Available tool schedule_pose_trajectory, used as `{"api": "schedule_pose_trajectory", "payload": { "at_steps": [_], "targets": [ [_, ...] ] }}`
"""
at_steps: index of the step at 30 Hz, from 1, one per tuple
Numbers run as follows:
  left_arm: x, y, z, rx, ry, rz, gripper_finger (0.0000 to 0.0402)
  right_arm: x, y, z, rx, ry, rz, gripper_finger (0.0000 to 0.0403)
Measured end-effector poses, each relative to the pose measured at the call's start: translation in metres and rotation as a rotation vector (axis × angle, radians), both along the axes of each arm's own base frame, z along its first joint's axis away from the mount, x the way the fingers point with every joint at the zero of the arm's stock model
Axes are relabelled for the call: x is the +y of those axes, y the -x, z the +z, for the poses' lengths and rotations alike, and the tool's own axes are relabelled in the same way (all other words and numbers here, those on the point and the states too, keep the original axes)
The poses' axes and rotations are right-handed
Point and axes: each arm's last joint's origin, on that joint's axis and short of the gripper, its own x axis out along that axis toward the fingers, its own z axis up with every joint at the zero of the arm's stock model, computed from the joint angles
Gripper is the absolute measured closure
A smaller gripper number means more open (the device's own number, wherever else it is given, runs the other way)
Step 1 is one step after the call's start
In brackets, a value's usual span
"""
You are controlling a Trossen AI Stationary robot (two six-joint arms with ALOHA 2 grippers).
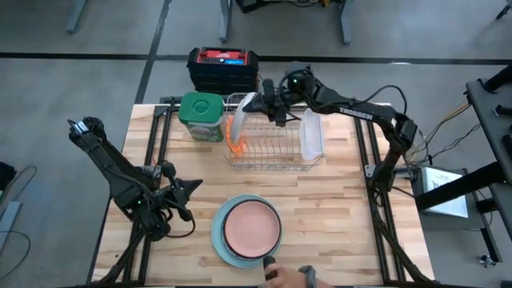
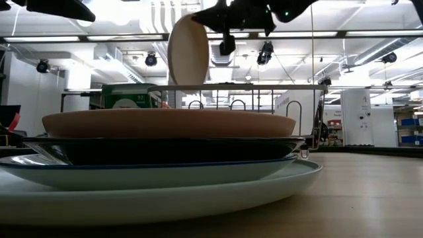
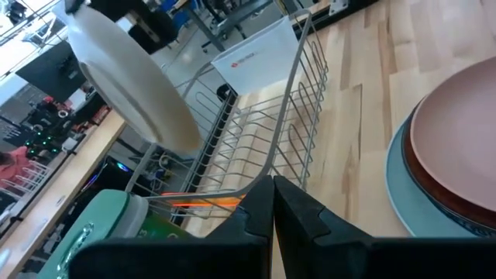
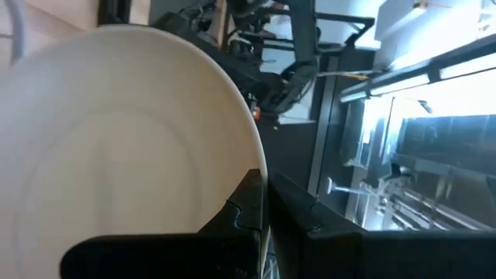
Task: Sort dishes
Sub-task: Put the white plate in the dishwasher rack
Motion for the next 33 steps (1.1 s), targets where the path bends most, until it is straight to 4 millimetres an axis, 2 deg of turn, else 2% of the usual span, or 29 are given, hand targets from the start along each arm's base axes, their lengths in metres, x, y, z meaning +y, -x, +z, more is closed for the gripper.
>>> {"api": "schedule_pose_trajectory", "payload": {
  "at_steps": [7,14,33],
  "targets": [
    [-0.002,-0.002,-0.003,0.011,-0.011,0.001,0.0401,-0.016,-0.005,-0.021,0.020,0.058,0.017,0.0403],
    [-0.002,-0.002,-0.004,0.011,-0.011,0.002,0.0401,-0.023,-0.011,-0.039,0.032,0.140,0.043,0.0403],
    [-0.002,-0.002,-0.004,0.005,-0.020,0.007,0.0401,-0.023,-0.010,-0.047,0.067,0.136,0.085,0.0403]
  ]
}}
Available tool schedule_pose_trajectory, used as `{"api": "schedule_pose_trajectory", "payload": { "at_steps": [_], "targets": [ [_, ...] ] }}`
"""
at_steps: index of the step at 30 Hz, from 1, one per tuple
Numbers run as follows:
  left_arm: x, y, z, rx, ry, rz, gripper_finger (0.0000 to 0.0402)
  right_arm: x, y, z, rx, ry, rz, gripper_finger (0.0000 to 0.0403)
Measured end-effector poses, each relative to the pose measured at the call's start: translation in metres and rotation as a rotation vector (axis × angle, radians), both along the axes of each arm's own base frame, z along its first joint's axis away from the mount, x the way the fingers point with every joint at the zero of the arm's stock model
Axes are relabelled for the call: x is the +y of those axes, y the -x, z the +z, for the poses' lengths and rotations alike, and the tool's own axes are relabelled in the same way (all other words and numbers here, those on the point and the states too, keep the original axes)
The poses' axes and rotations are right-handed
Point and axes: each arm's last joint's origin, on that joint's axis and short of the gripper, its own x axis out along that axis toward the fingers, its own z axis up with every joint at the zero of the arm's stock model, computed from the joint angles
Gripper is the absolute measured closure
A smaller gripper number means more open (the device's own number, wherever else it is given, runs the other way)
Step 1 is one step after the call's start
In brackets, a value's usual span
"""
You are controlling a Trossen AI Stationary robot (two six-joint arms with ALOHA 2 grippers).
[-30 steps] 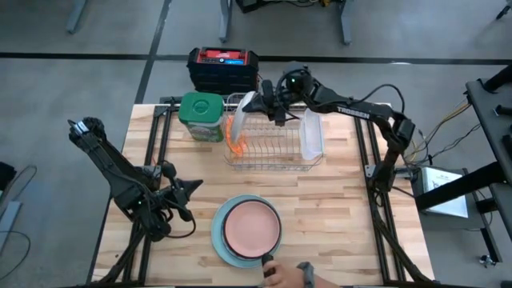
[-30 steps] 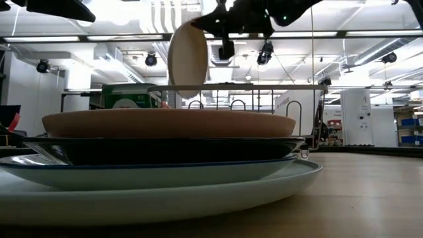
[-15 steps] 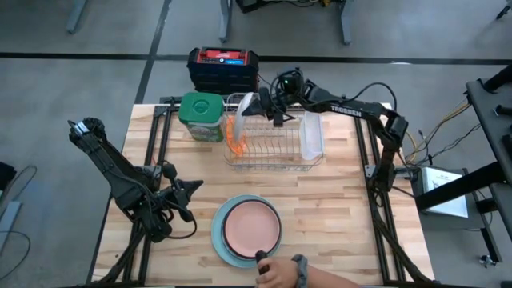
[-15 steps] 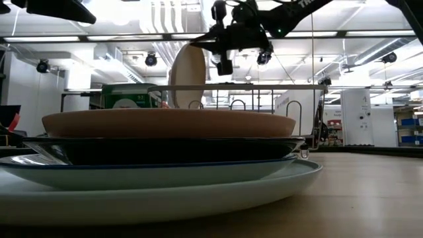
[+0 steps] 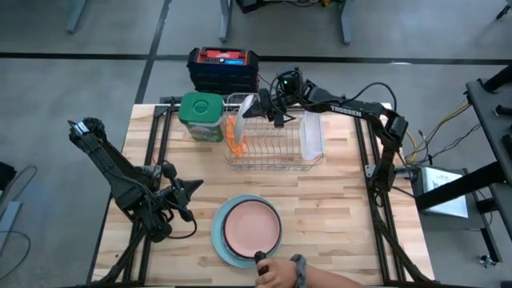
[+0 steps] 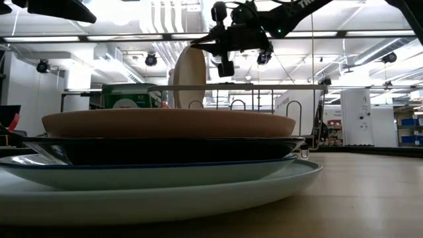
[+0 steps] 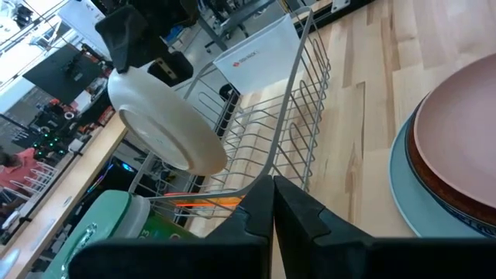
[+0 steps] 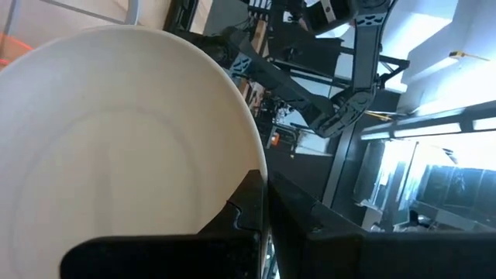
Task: Sort dishes
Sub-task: Put the white plate in the dishwasher rack
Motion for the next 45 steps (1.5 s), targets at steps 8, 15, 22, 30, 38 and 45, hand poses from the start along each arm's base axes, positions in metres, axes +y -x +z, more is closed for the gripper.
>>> {"api": "schedule_pose_trajectory", "payload": {
  "at_steps": [8,15,22,30,38,45],
  "targets": [
    [0.000,0.000,0.000,0.000,0.000,0.000,0.0401,0.000,0.000,0.000,0.001,0.000,0.000,0.0403],
    [0.000,0.000,0.000,-0.001,0.001,0.000,0.0401,0.000,0.000,0.000,0.001,0.000,0.000,0.0403],
    [0.000,0.000,0.000,0.000,0.002,0.000,0.0401,0.000,0.000,0.000,0.000,0.001,0.000,0.0403],
    [0.000,0.000,0.000,-0.004,-0.001,0.002,0.0401,0.000,0.000,0.000,0.000,0.002,0.000,0.0403],
    [0.000,0.000,0.000,-0.005,-0.002,0.003,0.0401,0.000,0.000,0.000,0.001,0.001,-0.001,0.0403],
    [0.000,0.000,0.000,-0.005,-0.002,0.003,0.0401,-0.007,-0.011,-0.022,0.015,0.013,-0.008,0.0403]
  ]
}}
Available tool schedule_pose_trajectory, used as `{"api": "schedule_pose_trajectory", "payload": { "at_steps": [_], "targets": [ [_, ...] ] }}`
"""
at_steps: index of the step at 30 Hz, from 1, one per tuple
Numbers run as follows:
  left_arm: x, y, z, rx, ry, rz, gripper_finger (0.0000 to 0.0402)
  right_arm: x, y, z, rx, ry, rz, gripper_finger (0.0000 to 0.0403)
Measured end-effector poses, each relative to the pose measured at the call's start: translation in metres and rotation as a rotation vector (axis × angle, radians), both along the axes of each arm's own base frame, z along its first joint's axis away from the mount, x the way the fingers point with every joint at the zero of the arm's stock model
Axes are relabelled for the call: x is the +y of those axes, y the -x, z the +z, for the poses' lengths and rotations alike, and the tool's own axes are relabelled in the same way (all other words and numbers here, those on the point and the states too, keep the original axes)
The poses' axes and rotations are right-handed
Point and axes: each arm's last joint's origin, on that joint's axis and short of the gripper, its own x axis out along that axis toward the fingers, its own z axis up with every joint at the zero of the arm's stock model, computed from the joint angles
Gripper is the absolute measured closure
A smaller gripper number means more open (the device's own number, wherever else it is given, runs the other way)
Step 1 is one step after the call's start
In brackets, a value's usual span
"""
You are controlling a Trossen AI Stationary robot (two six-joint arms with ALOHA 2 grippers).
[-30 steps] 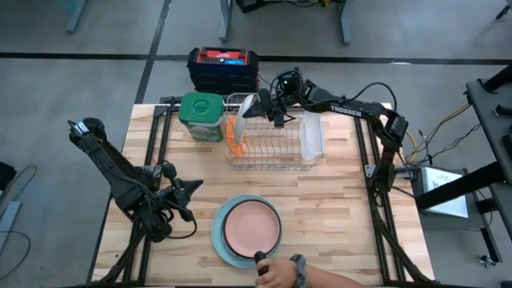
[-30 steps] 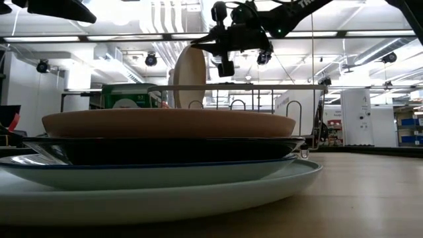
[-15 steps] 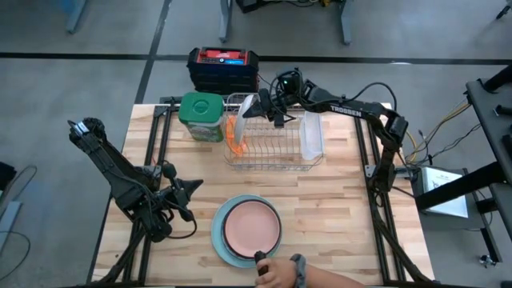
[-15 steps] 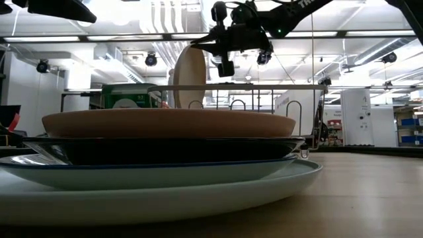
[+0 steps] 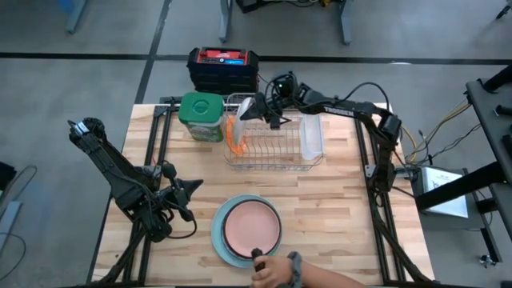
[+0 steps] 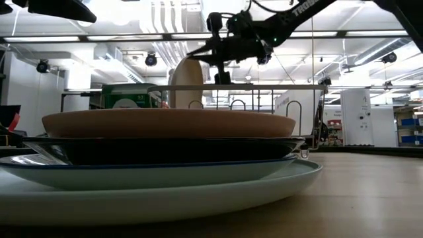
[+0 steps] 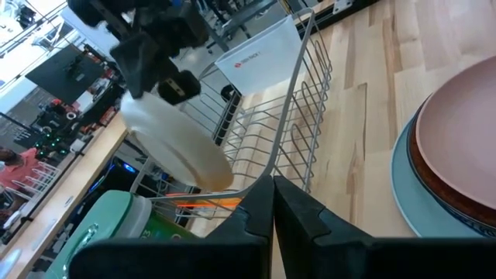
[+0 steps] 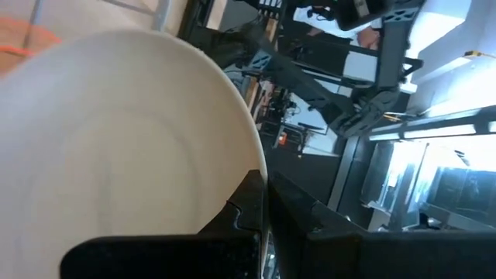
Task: Sort dishes
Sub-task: Put the white plate in the dishwasher rack
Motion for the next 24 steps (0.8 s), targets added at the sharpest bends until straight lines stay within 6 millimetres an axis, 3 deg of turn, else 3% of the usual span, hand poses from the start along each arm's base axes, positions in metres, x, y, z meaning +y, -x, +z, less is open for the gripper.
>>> {"api": "schedule_pose_trajectory", "payload": {
  "at_steps": [24],
  "targets": [
    [0.000,0.000,0.000,0.001,-0.001,-0.001,0.0401,-0.007,-0.011,-0.030,0.065,-0.088,-0.010,0.0403]
  ]
}}
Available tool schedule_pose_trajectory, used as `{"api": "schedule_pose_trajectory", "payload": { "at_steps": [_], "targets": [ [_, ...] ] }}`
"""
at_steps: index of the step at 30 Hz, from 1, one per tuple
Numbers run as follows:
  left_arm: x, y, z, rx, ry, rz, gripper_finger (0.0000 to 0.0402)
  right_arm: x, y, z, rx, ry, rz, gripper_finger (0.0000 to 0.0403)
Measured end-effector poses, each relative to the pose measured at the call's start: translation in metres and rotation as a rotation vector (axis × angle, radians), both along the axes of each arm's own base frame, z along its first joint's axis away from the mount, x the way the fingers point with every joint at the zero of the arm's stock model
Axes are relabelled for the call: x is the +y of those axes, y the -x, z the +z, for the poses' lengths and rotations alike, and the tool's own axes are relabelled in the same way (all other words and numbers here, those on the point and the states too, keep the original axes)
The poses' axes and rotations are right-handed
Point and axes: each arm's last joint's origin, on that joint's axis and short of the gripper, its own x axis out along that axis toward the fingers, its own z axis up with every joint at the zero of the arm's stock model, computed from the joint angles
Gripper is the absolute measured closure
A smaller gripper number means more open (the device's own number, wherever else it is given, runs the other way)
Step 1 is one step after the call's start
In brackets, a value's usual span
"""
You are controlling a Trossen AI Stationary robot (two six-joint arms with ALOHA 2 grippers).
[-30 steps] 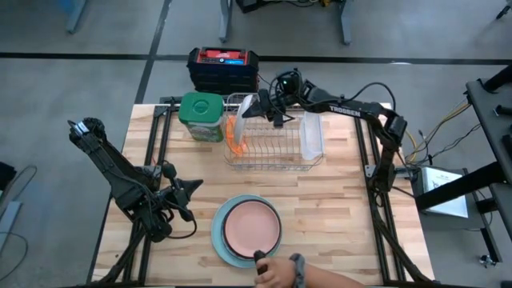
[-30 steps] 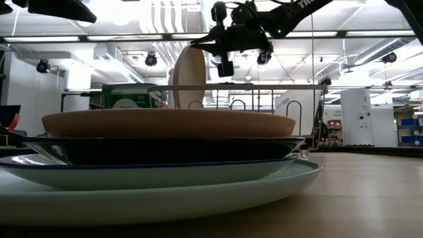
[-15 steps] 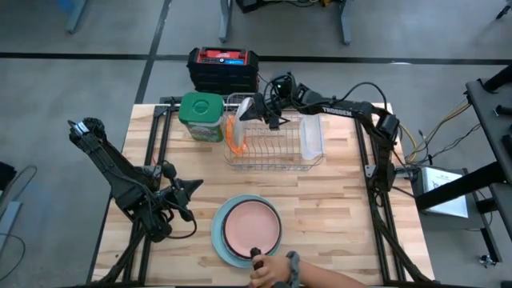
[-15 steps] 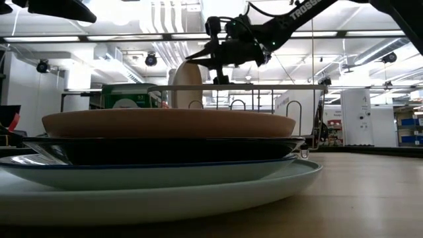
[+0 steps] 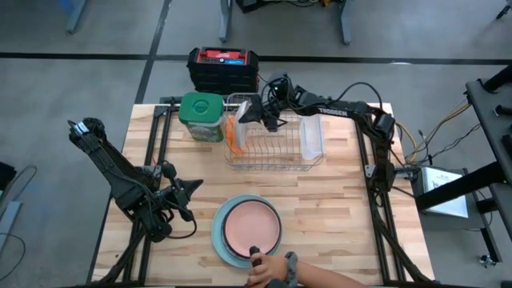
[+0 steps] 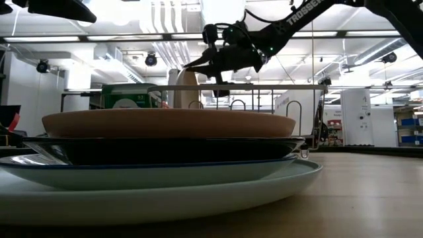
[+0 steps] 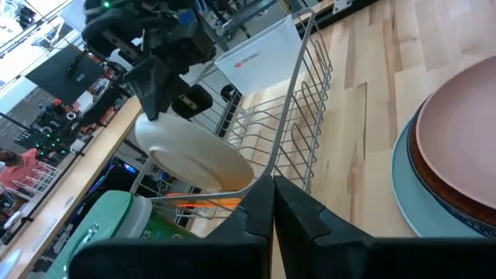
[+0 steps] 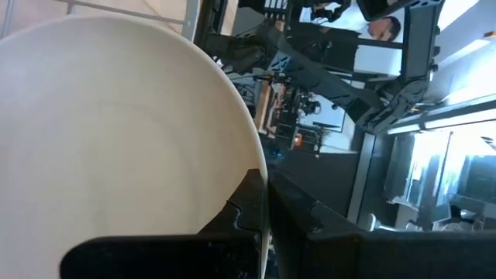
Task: Sort dishes
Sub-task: Put the white plate in the dishwasher rack
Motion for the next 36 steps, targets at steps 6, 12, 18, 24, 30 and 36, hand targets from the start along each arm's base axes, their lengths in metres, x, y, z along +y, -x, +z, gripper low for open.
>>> {"api": "schedule_pose_trajectory", "payload": {
  "at_steps": [6,12,18,24,30,36],
  "targets": [
    [0.000,0.000,0.000,0.000,0.000,0.000,0.0401,0.000,-0.001,-0.001,0.000,-0.006,-0.002,0.0400],
    [0.000,0.000,0.000,0.000,0.000,0.000,0.0401,-0.001,-0.001,-0.002,0.013,-0.026,-0.013,0.0371],
    [0.000,0.000,0.000,0.000,0.001,0.000,0.0401,-0.002,-0.001,-0.004,0.035,-0.060,-0.032,0.0338],
    [0.000,0.000,0.000,-0.001,0.001,0.000,0.0401,-0.001,-0.001,-0.004,0.031,-0.059,-0.027,0.0313],
    [0.000,0.000,0.000,-0.001,0.001,0.000,0.0401,-0.001,-0.001,-0.001,0.020,-0.054,-0.025,0.0291],
    [0.000,0.000,0.000,0.000,0.002,0.000,0.0401,0.001,0.002,0.008,-0.002,-0.042,-0.022,0.0272]
  ]
}}
